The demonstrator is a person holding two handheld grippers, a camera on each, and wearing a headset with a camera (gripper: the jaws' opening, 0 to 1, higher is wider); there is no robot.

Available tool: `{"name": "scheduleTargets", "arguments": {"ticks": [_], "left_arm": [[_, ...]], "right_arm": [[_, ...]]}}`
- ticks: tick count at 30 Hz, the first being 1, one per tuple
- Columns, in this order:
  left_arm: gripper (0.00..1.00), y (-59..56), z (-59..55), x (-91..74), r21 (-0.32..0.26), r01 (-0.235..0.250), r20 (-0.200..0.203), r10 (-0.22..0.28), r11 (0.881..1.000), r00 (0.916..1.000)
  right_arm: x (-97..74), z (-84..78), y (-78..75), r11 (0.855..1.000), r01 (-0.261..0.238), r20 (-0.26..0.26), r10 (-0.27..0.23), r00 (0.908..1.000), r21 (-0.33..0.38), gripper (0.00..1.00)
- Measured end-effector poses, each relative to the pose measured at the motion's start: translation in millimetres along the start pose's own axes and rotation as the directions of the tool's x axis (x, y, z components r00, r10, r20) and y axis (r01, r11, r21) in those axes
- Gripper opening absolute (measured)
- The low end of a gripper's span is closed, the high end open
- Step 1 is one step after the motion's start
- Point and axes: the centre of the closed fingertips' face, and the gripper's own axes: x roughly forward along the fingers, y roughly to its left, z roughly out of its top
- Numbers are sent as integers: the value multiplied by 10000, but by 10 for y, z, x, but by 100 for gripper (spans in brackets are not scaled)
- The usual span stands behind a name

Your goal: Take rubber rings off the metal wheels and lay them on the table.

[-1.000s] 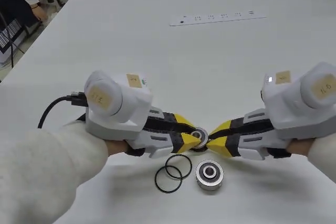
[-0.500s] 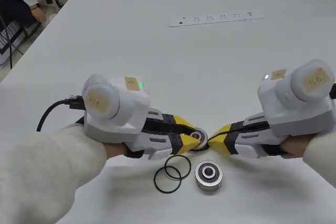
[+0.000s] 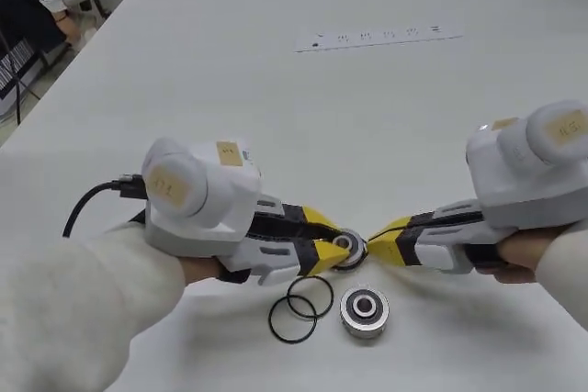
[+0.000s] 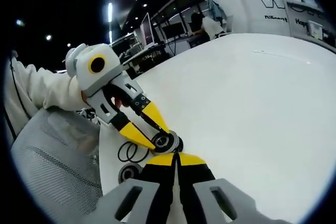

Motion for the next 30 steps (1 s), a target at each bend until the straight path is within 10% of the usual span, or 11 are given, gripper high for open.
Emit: {"name": "scheduleTargets", "arguments": {"ticks": [30], "left_arm": [[14, -3, 4, 15, 291, -4, 87, 2, 9996, 10000]], "right_arm": [[11, 74, 103, 9961, -238, 327, 211, 9992, 849, 0]]}}
